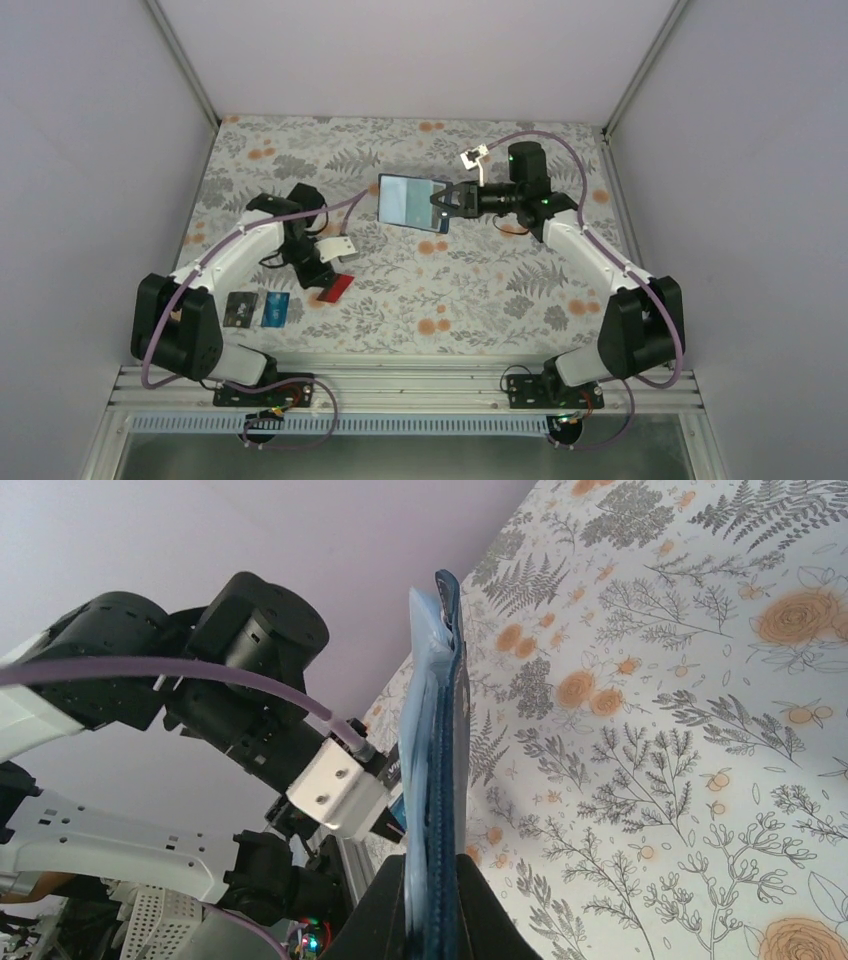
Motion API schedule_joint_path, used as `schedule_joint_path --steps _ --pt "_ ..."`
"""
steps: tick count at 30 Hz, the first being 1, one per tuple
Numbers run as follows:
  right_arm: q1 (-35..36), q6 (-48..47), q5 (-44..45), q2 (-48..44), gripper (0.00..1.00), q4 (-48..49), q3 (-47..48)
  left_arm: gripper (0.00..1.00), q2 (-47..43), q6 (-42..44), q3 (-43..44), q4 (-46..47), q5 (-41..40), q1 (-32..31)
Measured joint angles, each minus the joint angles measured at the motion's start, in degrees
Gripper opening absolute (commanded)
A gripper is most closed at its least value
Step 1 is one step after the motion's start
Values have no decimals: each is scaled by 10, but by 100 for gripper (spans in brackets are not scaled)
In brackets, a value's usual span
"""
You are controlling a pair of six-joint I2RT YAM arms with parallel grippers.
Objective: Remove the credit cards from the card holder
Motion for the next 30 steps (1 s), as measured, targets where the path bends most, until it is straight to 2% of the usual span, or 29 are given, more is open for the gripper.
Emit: schedule_joint_path --steps 7,10,16,22,26,30 --pt "0 0 5 -2 4 -3 -1 2 -14 -99 -45 30 -212 -13" --pt "0 1 7 -2 4 -3 -6 2 12 -144 -43 24 -254 -23" --pt "0 -1 13 -2 4 -9 -10 2 46 -193 -37 10 -256 -26" --pt "0 -2 14 -2 4 -9 -10 2 65 -205 -13 -10 -184 -13" --pt "0 -2 16 -2 4 -9 -10 3 63 -200 10 -16 -133 42" --pt "0 -2 18 -2 4 -9 -10 2 58 -204 24 0 -151 86"
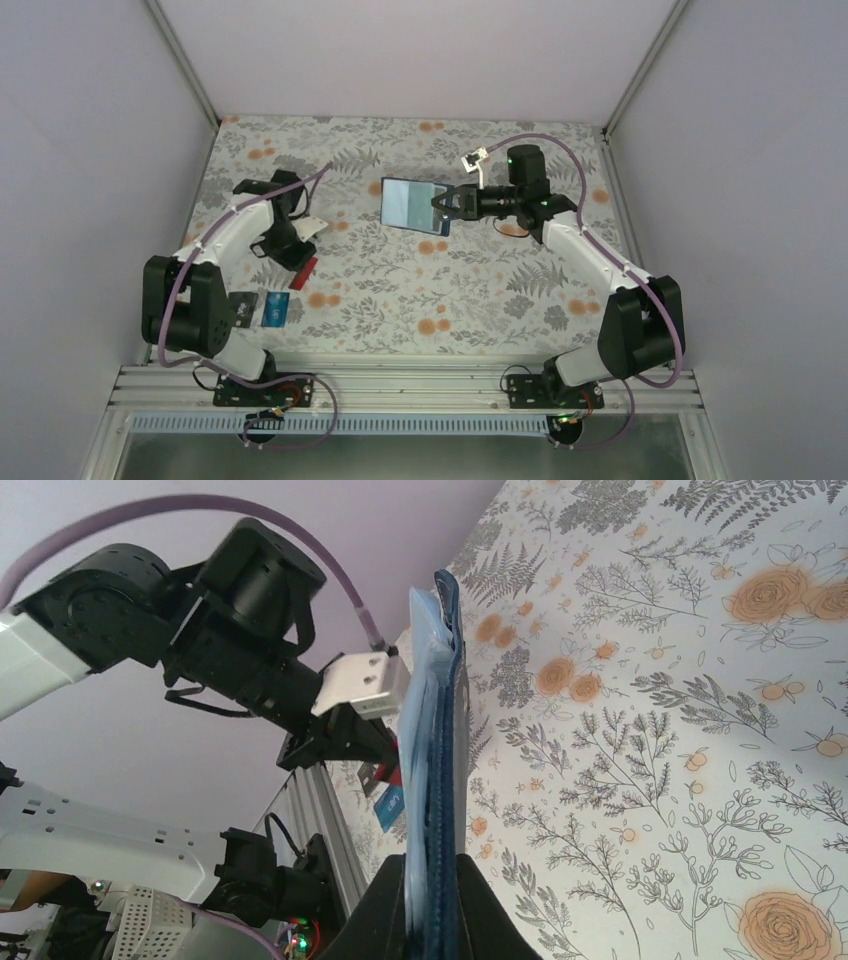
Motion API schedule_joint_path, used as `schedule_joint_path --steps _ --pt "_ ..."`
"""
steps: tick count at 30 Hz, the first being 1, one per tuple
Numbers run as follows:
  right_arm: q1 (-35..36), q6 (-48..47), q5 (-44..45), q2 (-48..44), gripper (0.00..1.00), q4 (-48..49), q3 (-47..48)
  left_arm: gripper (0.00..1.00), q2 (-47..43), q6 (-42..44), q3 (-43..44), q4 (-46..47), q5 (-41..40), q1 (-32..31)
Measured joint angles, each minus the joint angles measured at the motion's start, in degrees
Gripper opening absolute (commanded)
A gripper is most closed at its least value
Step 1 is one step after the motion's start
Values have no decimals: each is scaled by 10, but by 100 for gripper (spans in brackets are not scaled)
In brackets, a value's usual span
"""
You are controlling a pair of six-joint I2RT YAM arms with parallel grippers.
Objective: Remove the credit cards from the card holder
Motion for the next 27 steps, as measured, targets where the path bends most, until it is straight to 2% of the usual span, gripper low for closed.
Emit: schedule_joint_path --steps 5,10,14,18,27 --pt "0 -1 3 0 4 0 0 2 -4 6 49 9 -40 33" --pt "0 -6 5 0 4 -1 0 2 18 26 109 43 -94 152" --pt "0 -14 7 0 4 -5 0 2 50 30 111 82 -169 220" --pt "0 -21 6 6 4 -22 10 2 56 8 83 107 -213 234" --pt "0 -32 34 34 4 -76 72 2 88 -44 74 129 -248 229"
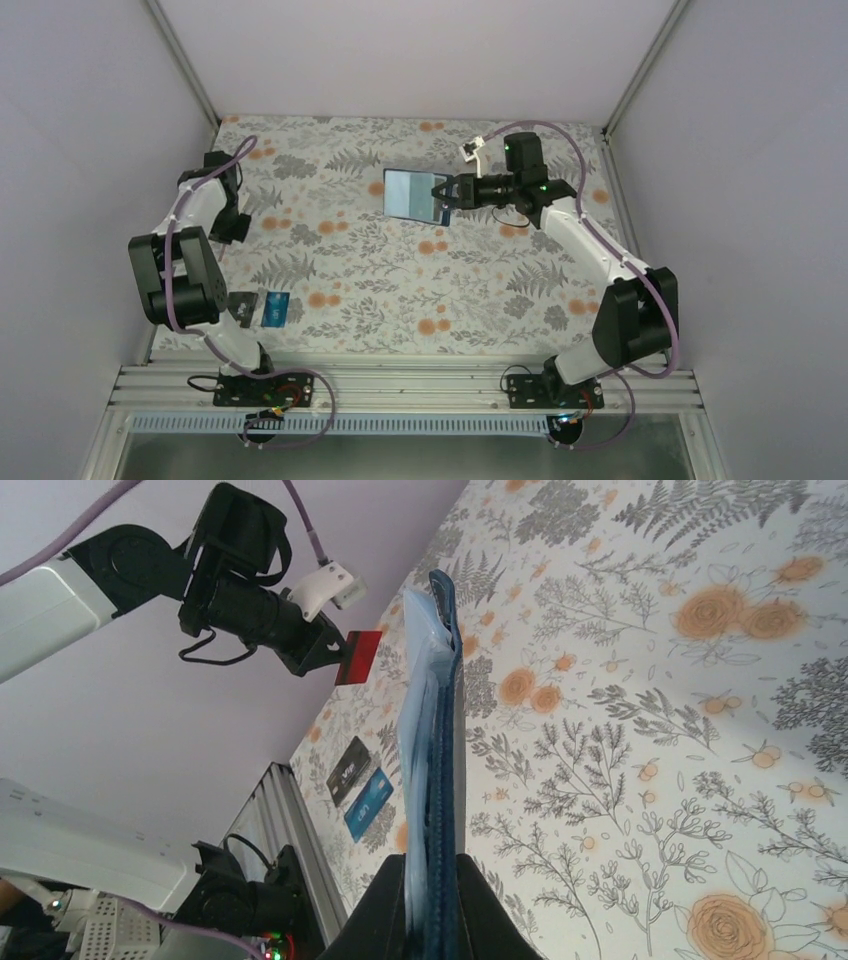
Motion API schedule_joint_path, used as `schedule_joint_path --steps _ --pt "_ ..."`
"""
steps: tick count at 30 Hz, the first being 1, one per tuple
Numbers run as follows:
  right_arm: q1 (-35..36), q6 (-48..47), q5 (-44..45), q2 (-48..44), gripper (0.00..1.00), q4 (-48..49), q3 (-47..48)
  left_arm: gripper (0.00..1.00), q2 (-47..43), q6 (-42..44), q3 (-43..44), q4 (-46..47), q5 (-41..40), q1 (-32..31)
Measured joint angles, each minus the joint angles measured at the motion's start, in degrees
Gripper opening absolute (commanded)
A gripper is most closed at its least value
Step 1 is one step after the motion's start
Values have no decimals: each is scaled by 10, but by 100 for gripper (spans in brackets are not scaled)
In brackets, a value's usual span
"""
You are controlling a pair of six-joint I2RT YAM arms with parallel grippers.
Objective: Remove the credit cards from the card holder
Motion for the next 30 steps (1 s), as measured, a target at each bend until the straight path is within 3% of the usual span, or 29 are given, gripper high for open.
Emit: schedule_joint_path --steps 15,16,19,20,21,28,30 --pt "0 0 52 0 4 -50 45 4 47 -14 -20 15 -29 -57" --pt "0 -1 53 0 4 -50 45 11 49 -14 -20 15 -29 -59" --pt "0 -4 56 0 4 -56 45 73 61 -14 -20 15 -28 -70" --pt "0 -5 57 0 4 -58 45 88 66 -14 -20 14 -27 -73" --pt "0 -5 57 0 4 -60 45 94 70 -14 -20 14 -26 -76" --pt "0 -9 59 -4 4 -64 45 96 66 -3 -12 -1 30 -83" --pt "0 -9 60 -4 4 -65 45 90 49 11 -4 -3 53 -73"
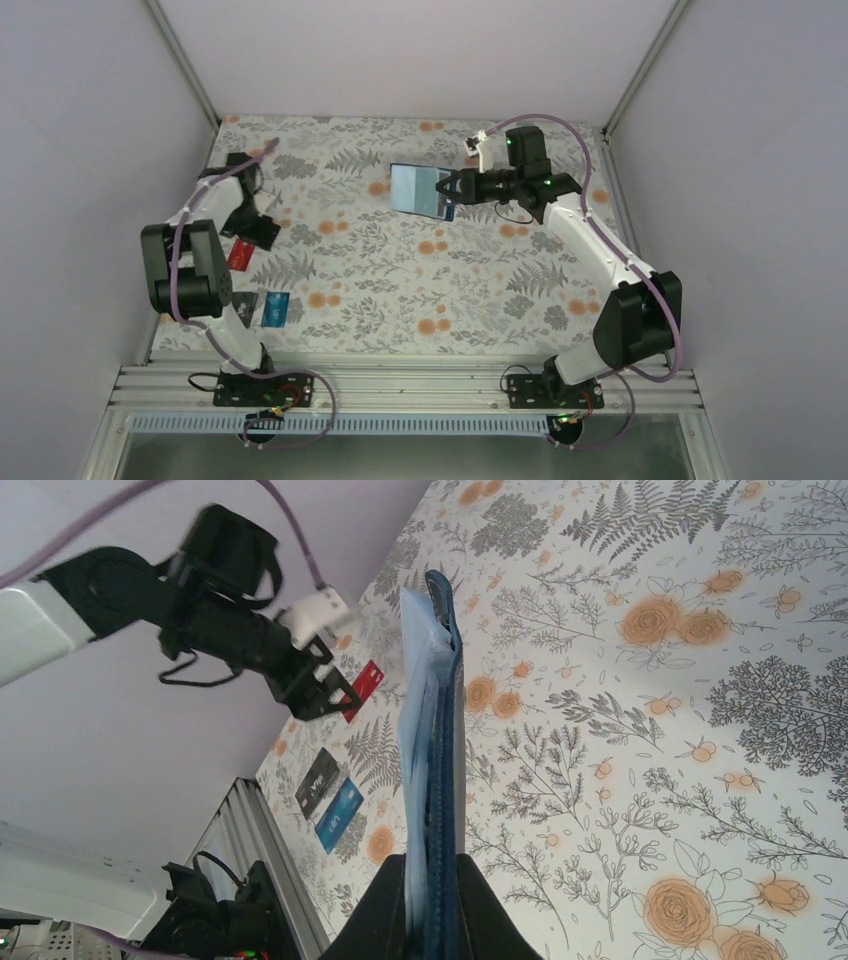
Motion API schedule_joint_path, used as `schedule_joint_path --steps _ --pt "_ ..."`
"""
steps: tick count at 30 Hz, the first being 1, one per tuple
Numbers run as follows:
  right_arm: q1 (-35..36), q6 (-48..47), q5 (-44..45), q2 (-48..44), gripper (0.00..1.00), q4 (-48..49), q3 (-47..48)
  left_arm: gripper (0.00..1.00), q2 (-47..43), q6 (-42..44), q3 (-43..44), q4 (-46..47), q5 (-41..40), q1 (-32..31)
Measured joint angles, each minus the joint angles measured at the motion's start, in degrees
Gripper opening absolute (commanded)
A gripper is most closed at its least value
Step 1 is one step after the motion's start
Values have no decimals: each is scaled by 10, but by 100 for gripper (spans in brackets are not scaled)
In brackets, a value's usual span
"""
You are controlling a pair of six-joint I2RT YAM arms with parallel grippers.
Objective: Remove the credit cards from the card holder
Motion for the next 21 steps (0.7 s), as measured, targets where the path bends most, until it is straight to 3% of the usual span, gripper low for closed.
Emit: schedule_joint_path --steps 4,9,14,21 --pt "0 -1 0 0 4 -2 0 72 -23 31 31 8 24 89" --pt "0 -5 2 0 4 -5 0 71 20 54 42 57 17 204" --pt "0 -5 2 1 4 -10 11 71 68 53 9 89 15 197" --pt "0 -5 2 1 4 -10 28 73 60 54 -6 119 4 191"
